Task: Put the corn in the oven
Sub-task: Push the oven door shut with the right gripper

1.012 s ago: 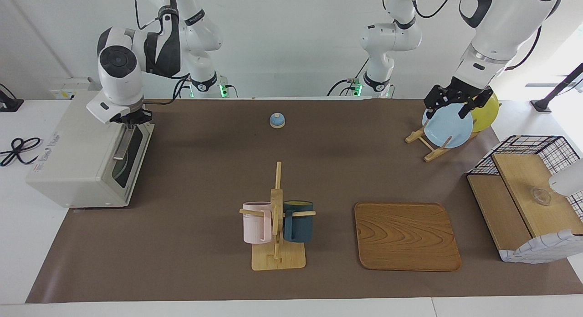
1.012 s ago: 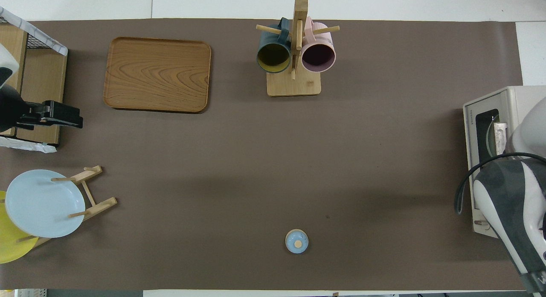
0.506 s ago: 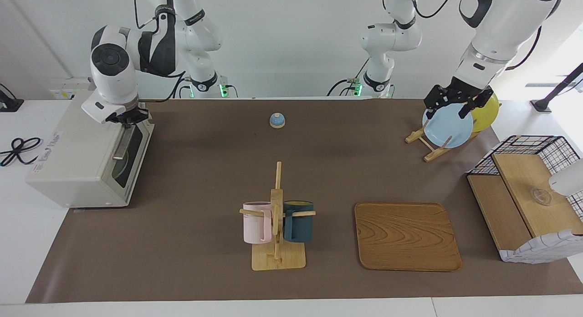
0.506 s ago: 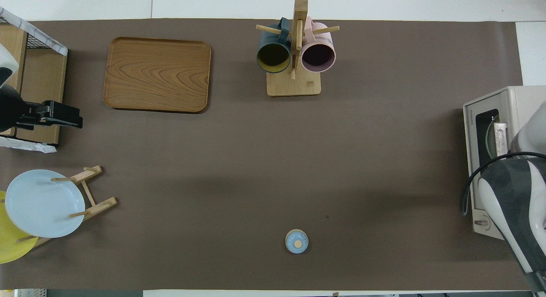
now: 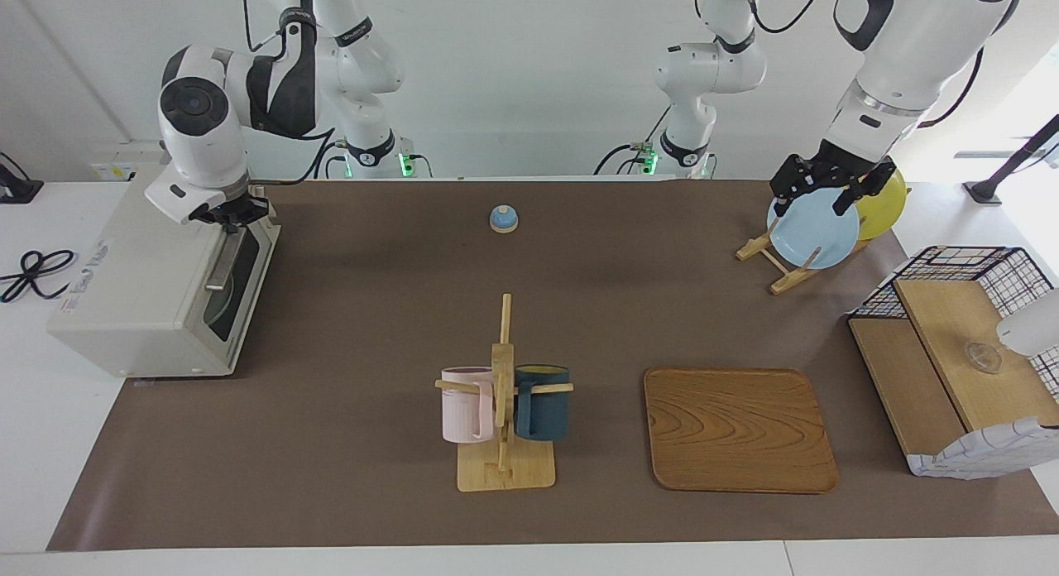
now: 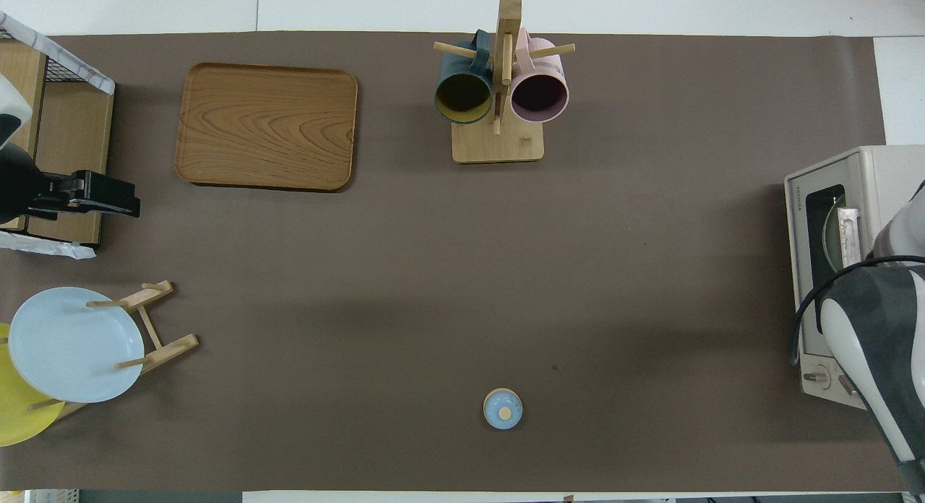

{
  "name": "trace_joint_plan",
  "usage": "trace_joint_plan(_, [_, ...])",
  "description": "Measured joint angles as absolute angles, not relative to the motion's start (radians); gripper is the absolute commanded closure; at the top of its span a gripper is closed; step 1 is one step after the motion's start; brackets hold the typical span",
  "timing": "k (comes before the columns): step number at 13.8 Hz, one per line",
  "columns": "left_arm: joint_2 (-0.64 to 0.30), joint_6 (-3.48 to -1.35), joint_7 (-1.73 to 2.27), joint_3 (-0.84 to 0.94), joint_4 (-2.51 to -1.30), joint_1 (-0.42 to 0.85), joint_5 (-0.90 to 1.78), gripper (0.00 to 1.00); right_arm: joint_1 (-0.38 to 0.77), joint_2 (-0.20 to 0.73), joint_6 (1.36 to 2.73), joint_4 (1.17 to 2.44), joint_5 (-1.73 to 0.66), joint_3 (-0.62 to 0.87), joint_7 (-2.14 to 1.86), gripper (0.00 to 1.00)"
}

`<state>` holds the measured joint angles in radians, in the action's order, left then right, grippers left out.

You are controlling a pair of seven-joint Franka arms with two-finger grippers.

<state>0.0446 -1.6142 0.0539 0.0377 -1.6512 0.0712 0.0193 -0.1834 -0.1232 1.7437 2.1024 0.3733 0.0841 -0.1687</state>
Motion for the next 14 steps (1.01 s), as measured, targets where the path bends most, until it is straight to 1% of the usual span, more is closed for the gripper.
trace_joint_plan(9, [0.045, -1.614, 0.054, 0.038, -1.651, 0.071, 0.019, 0.00, -0.197, -0.121, 1.744, 2.083, 0.340, 0.081, -0.172, 1.00])
trace_joint_plan(14, [0.045, -1.614, 0.054, 0.038, -1.651, 0.071, 0.019, 0.00, -0.209, -0.121, 1.696, 1.998, 0.310, 0.075, -0.211, 1.00])
